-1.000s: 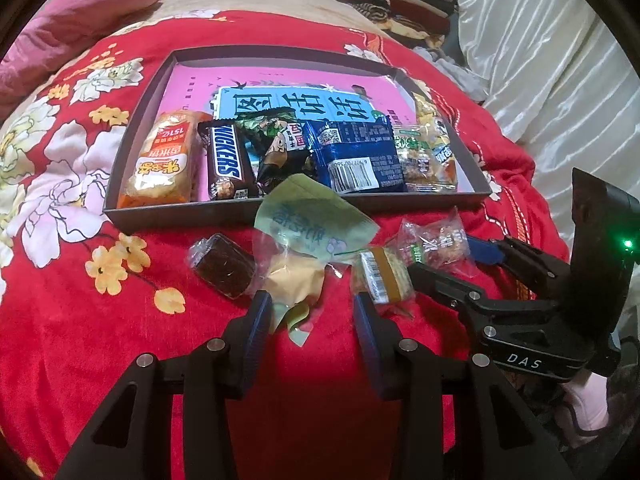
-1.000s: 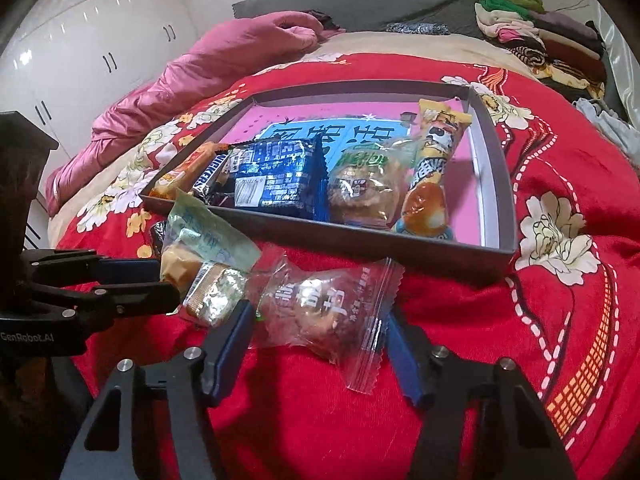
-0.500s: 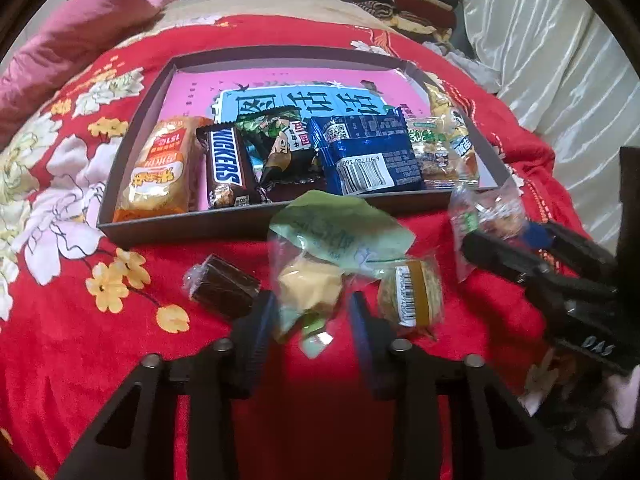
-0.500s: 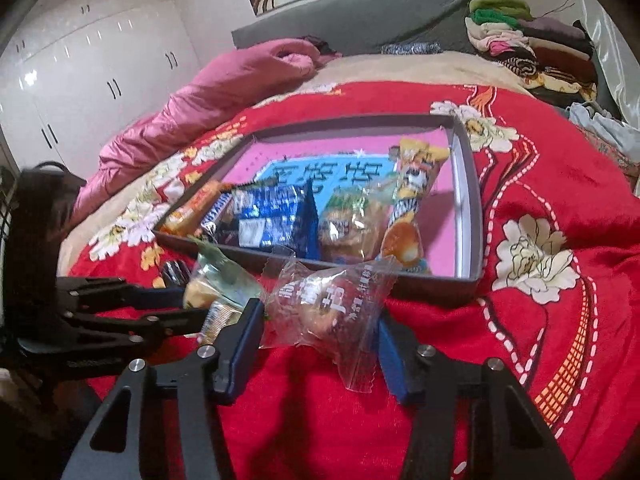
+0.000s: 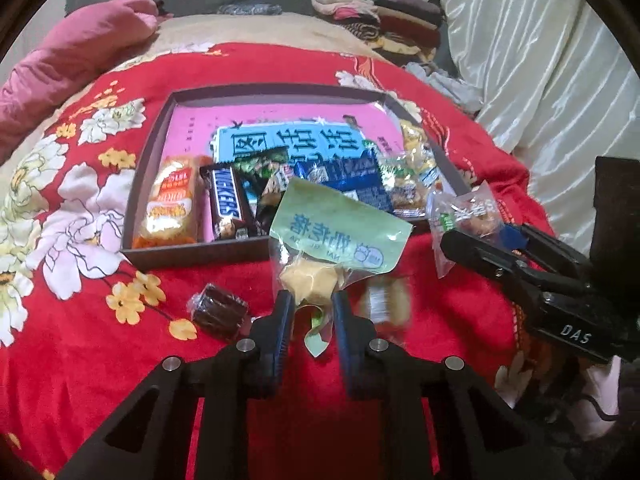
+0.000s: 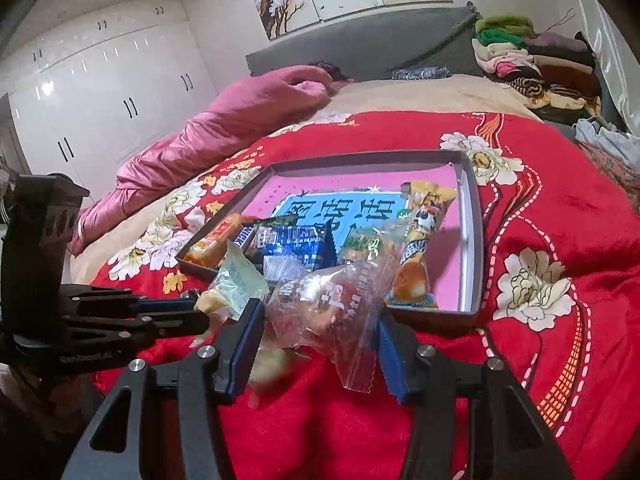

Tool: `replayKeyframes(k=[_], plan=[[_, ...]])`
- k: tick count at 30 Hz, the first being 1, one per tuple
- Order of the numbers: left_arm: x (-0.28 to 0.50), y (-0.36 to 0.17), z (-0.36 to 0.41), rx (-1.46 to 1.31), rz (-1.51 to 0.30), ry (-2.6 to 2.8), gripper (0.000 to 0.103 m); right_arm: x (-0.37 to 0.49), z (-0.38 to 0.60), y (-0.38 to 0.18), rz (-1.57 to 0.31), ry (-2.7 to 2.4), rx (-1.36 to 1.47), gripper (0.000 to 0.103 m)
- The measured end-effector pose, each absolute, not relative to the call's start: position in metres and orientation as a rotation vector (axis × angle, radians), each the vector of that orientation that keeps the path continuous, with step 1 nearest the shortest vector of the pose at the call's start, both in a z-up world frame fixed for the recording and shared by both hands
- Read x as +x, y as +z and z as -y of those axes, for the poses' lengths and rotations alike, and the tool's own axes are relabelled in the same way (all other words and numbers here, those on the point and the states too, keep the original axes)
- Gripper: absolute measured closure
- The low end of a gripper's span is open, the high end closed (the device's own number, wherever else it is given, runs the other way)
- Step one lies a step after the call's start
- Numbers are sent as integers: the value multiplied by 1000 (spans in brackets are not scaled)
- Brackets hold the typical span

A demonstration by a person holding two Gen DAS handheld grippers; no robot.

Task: Organize snacks
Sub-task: 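Carry the green-labelled bag with the left tool while the right tool carries the cookie bag toward the tray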

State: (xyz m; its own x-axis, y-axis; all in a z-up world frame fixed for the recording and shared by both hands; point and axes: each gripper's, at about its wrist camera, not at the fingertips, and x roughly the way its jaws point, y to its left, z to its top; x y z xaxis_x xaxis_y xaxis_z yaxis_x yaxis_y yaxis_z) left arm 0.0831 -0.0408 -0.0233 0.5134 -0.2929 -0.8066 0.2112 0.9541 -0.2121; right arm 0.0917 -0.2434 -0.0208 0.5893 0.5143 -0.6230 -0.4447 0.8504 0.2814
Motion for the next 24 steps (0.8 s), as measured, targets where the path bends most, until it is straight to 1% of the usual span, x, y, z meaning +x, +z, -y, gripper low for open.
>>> replayKeyframes(k=[9,10,11,16,19,23,24], plan=[[88,-7,29,-124,-948,-278,83,94,253,-15,-718,549,127,49],[90,-5,28,-127,-939,-271,96,94,253,-14,-714,546,127,49],[91,-3,26,-130,-934,-270,103,94,254,-14,-711,543,128,49],[104,-9,22,-131,-938,-239,102,101,258,-15,-713,532,145,49],[103,-20,16,-212,-989,-293,102,103,260,-16,-716,534,153,49],[89,-21,27,-126,-971,-327,100,104,262,-15,-710,538,163,49],[88,-22,29,-115,-972,-341,98,104,262,-15,-711,541,166,49]])
